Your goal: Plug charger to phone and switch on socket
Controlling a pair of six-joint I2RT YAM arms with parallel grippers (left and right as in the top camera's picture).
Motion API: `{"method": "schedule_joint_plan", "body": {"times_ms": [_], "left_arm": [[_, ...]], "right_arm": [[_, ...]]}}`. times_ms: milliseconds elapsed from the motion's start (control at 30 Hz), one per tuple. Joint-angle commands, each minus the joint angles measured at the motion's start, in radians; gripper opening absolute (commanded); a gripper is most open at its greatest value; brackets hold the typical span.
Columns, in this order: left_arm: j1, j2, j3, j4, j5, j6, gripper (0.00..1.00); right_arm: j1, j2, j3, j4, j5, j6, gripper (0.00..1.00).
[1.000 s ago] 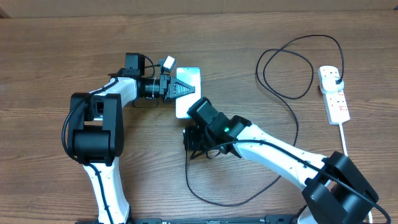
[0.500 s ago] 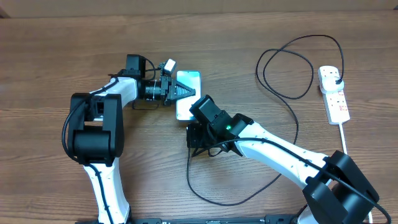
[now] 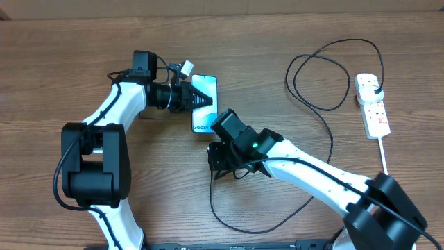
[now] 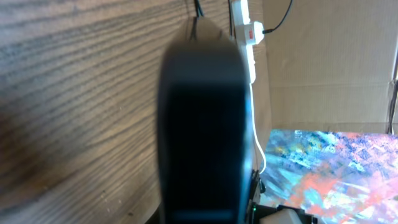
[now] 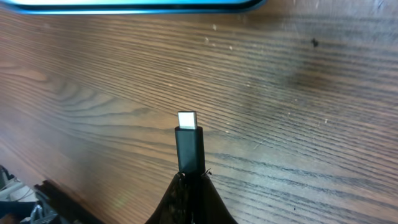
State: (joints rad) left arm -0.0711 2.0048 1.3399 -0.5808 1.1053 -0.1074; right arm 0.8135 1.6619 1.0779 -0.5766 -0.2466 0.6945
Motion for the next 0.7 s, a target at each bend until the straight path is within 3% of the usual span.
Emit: {"method": "schedule_joint_plan", "body": {"times_ms": [0,67,367,667], "left_arm": [[-0.005,-0.020,0.003,0.011,-0.014,0.020,0.04],[-0.006,-0.017,0.003,0.010,-0.061,-0.018,0.04],[-0.010,-0.017,0.003,0.018,0.014,-0.021,0.04],[-0.013,-0.016,0.003,0.028,0.010,-0.020,0.04]], "right_arm": [[0.002,-0.067,0.023,0.003,0.018,-0.014,0.04],[0.005,-0.069,0.023,0.014,0.022,-0.015,0.04],[0.003,-0.068,0.023,0.143,0.031,0.062,0.04],[-0.018,-0.069,0.023,0.241,0.213,0.082,0.04]]}}
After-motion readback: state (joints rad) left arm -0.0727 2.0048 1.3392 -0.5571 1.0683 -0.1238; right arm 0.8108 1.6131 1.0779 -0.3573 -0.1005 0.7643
